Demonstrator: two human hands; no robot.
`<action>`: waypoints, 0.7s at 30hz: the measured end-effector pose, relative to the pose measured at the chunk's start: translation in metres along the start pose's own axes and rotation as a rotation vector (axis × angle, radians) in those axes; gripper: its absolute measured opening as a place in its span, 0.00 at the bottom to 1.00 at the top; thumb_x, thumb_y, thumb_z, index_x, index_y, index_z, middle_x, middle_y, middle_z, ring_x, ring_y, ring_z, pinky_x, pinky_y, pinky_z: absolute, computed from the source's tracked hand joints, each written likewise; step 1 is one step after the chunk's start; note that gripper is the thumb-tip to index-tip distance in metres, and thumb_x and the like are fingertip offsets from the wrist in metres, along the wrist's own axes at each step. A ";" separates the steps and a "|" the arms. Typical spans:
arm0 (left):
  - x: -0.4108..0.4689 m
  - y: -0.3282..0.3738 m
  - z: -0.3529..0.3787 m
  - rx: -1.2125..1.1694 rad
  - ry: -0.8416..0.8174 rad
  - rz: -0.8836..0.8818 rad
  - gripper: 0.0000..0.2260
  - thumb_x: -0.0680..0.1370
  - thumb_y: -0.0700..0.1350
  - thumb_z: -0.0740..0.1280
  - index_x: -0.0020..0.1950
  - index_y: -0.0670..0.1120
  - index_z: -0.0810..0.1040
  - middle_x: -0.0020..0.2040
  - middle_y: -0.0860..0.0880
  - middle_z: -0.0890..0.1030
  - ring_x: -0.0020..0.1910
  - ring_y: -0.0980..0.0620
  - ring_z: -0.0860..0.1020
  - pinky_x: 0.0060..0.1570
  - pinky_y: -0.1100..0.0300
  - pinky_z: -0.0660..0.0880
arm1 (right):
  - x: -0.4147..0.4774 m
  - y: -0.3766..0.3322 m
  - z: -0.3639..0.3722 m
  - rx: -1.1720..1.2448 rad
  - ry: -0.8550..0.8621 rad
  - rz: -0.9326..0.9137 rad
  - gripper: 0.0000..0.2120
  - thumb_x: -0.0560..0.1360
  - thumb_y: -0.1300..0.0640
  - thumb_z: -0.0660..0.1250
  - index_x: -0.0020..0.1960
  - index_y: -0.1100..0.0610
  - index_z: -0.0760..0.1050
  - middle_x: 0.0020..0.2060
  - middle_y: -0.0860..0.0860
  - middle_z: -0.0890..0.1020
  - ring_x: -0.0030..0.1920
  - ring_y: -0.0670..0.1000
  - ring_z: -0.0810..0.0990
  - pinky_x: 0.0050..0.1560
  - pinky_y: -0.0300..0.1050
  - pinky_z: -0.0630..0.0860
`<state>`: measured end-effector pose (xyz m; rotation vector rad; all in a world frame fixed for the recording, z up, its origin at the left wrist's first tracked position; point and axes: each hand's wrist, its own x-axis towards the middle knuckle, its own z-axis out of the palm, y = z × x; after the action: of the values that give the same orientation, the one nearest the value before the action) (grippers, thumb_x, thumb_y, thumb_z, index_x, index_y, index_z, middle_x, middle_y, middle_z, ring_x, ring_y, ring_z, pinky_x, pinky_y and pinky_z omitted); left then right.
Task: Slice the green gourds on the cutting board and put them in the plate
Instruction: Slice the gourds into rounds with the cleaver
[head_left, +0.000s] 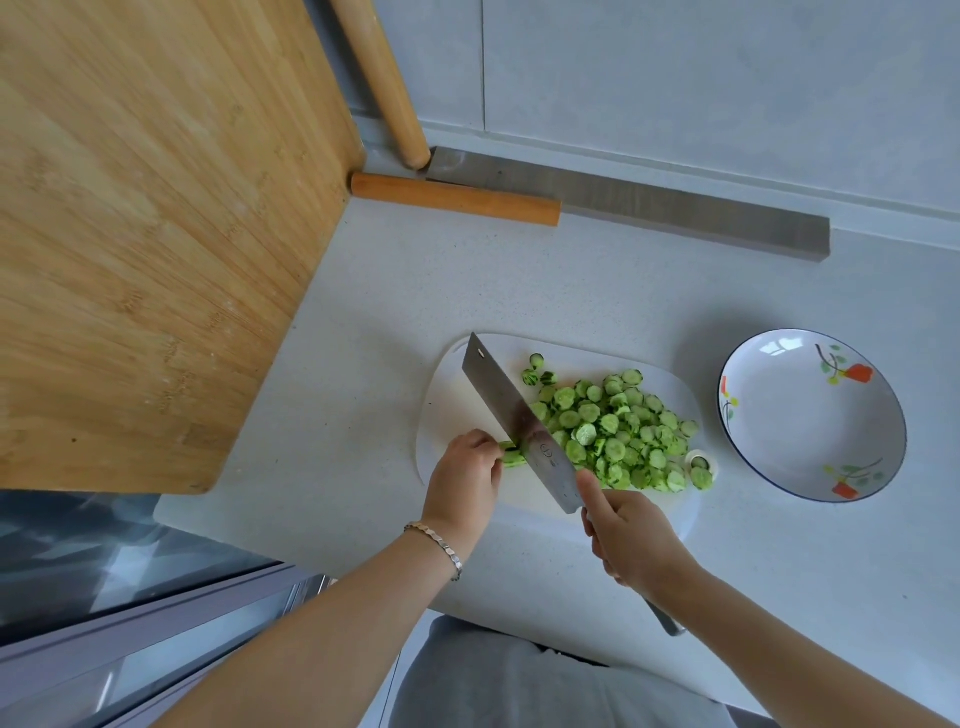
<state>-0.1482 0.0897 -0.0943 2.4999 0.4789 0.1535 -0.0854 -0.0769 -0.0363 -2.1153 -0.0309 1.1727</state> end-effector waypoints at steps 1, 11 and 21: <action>0.000 0.000 0.000 -0.004 0.003 0.001 0.08 0.61 0.28 0.76 0.33 0.38 0.80 0.33 0.45 0.79 0.32 0.46 0.78 0.29 0.61 0.75 | 0.002 0.000 0.002 -0.027 0.008 -0.007 0.27 0.75 0.35 0.53 0.32 0.58 0.64 0.22 0.49 0.66 0.21 0.47 0.62 0.26 0.38 0.61; -0.003 0.001 0.004 -0.036 0.001 -0.006 0.08 0.63 0.26 0.73 0.35 0.37 0.81 0.36 0.43 0.80 0.35 0.44 0.79 0.32 0.59 0.77 | 0.011 0.010 0.011 0.071 0.015 0.052 0.27 0.76 0.37 0.55 0.33 0.59 0.65 0.23 0.50 0.65 0.22 0.48 0.61 0.24 0.38 0.61; -0.003 0.004 0.005 -0.060 0.028 -0.024 0.09 0.64 0.25 0.72 0.37 0.37 0.81 0.36 0.44 0.80 0.35 0.44 0.80 0.34 0.64 0.72 | -0.004 -0.003 -0.016 0.096 -0.014 0.028 0.26 0.76 0.37 0.54 0.30 0.57 0.63 0.20 0.49 0.64 0.19 0.46 0.59 0.21 0.35 0.59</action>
<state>-0.1486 0.0829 -0.0966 2.4351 0.5083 0.1912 -0.0746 -0.0851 -0.0259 -2.0294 0.0476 1.1818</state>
